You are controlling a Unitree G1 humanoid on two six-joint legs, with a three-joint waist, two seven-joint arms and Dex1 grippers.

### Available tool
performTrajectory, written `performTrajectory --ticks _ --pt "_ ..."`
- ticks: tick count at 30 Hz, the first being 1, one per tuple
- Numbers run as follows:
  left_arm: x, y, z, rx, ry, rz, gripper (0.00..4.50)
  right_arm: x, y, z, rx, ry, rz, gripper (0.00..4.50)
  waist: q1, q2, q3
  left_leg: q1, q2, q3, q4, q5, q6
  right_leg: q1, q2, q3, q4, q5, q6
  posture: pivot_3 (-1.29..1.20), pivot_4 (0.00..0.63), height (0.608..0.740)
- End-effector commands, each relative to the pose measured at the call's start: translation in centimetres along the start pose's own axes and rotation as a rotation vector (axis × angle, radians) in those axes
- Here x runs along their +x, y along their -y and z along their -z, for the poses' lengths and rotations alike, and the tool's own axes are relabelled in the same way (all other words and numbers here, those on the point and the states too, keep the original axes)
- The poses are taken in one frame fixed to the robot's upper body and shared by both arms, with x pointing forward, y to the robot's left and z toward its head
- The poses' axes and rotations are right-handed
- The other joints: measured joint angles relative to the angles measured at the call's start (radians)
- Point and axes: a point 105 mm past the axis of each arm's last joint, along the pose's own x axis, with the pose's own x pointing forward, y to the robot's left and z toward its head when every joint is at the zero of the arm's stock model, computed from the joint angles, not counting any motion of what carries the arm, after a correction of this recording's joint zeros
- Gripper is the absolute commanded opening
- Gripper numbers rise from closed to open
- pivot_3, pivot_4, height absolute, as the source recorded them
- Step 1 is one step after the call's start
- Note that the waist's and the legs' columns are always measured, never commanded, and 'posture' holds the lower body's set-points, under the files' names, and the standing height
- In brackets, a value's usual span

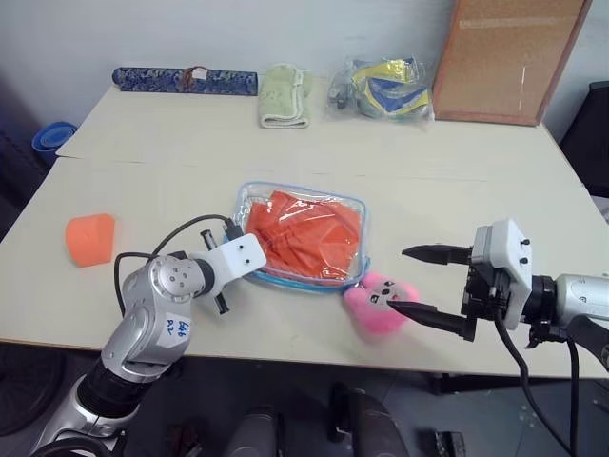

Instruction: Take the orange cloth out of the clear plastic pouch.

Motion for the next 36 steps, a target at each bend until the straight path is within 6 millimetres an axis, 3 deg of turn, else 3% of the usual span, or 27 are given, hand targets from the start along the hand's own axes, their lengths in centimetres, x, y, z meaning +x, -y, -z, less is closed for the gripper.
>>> performTrajectory --ticks 1,7,12,17,21,23,26,30,36 --pt "-0.1 0.7 -0.1 -0.011 0.017 0.030 1.25 -0.3 -0.4 -1.0 -0.053 0.029 0.022 4.50 0.000 0.000 0.000 0.000 0.000 0.000 0.000 0.000 0.000 0.000 0.000 0.000 0.000 0.000 0.000 0.00 0.150 0.740" --pt "-3.1 -0.3 0.0 -0.134 0.131 0.113 3.01 -0.8 -0.5 0.5 -0.027 -0.017 0.093 4.50 -0.006 0.000 0.000 0.000 0.000 -0.001 0.000 0.000 0.000 -0.001 0.000 0.000 0.000 0.000 -0.001 0.00 0.150 0.740" --pt "-6.7 -1.1 -1.1 -0.089 0.323 0.257 3.01 -0.9 -0.9 2.4 0.013 -0.056 0.137 4.50 -0.009 0.000 0.000 0.000 0.001 -0.002 0.000 0.001 -0.003 -0.001 0.000 -0.002 0.001 -0.001 -0.002 0.00 0.150 0.740" --pt "-8.6 -1.1 0.0 -0.068 0.377 0.413 3.01 -0.1 -1.1 4.2 0.026 -0.083 0.172 4.50 -0.011 0.000 0.000 0.001 0.001 -0.002 0.000 0.001 -0.005 -0.001 0.001 -0.002 0.001 -0.002 -0.003 0.00 0.150 0.740" --pt "-11.4 -0.1 0.1 -0.113 0.449 0.710 3.01 0.9 -1.2 5.0 0.042 -0.066 0.194 4.50 -0.012 0.000 0.000 0.001 0.002 -0.002 0.000 0.001 -0.007 -0.001 0.003 -0.002 0.002 -0.003 -0.004 0.00 0.150 0.740" --pt "-11.8 0.4 -0.1 -0.117 0.475 0.817 3.01 1.7 -1.0 5.7 0.062 -0.059 0.206 4.50 -0.014 0.000 0.000 0.001 0.002 -0.002 0.000 0.001 -0.007 -0.001 0.004 -0.002 0.002 -0.003 -0.005 0.00 0.150 0.740" --pt "-10.8 0.7 -0.6 -0.064 0.477 0.852 3.01 2.5 -1.1 6.7 0.078 -0.064 0.203 4.50 -0.009 0.000 0.000 0.002 0.000 -0.002 0.000 0.001 -0.007 -0.001 0.004 -0.002 0.003 -0.003 -0.005 0.00 0.150 0.740" --pt "-10.1 0.0 -1.9 -0.018 0.515 0.838 3.04 2.8 -1.1 6.9 0.092 -0.049 0.198 3.56 -0.012 0.000 0.000 0.001 0.000 -0.001 0.000 0.002 -0.007 -0.001 0.007 -0.002 0.003 -0.003 -0.004 0.00 0.150 0.740" --pt "-9.7 -0.7 -2.2 0.002 0.528 0.804 3.04 2.8 -1.5 7.2 0.091 -0.052 0.189 1.50 -0.016 0.000 0.000 0.002 0.001 0.001 -0.002 0.002 -0.007 -0.001 0.010 -0.001 0.003 -0.003 -0.005 0.00 0.150 0.740"
